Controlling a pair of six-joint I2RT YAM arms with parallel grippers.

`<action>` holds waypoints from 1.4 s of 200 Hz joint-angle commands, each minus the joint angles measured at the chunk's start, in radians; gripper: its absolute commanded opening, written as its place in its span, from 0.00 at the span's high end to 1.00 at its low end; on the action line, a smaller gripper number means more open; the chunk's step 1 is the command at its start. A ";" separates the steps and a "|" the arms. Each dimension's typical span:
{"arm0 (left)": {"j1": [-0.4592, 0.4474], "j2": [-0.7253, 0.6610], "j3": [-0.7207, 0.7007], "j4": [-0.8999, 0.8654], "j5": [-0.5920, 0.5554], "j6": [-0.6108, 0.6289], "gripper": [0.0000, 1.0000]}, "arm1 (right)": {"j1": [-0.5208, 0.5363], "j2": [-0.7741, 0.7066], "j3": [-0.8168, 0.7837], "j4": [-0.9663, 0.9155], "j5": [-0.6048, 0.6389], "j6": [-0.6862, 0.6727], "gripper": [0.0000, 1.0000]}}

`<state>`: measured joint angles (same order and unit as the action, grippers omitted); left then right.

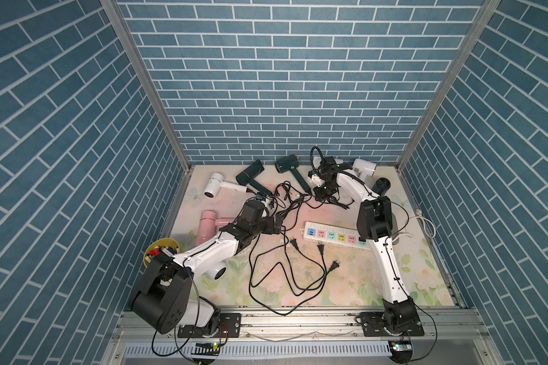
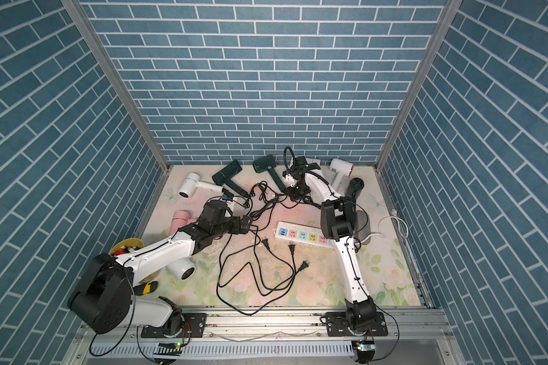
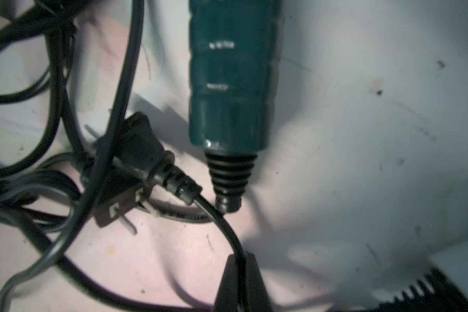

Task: Charge the blow dryers
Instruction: Pick up the plug from the center of the board, then place the plug at the center of the board.

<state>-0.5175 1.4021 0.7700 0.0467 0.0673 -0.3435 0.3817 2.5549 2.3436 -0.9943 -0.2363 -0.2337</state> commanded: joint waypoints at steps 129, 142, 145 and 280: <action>0.006 -0.011 -0.024 0.053 0.031 0.005 0.00 | -0.053 -0.631 -0.821 0.327 0.059 -0.003 1.00; 0.006 -0.010 -0.025 0.055 0.032 0.005 0.01 | -0.055 -0.646 -0.861 0.334 0.080 0.010 1.00; 0.006 -0.011 -0.025 0.056 0.032 0.005 0.00 | -0.055 -0.648 -0.867 0.335 0.090 0.016 1.00; 0.005 0.037 -0.015 0.067 0.071 -0.003 0.00 | -0.016 -0.854 -1.017 0.354 0.154 0.411 0.54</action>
<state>-0.5175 1.4326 0.7555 0.1005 0.1291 -0.3450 0.3439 1.7451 1.3636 -0.6750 -0.0143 0.0528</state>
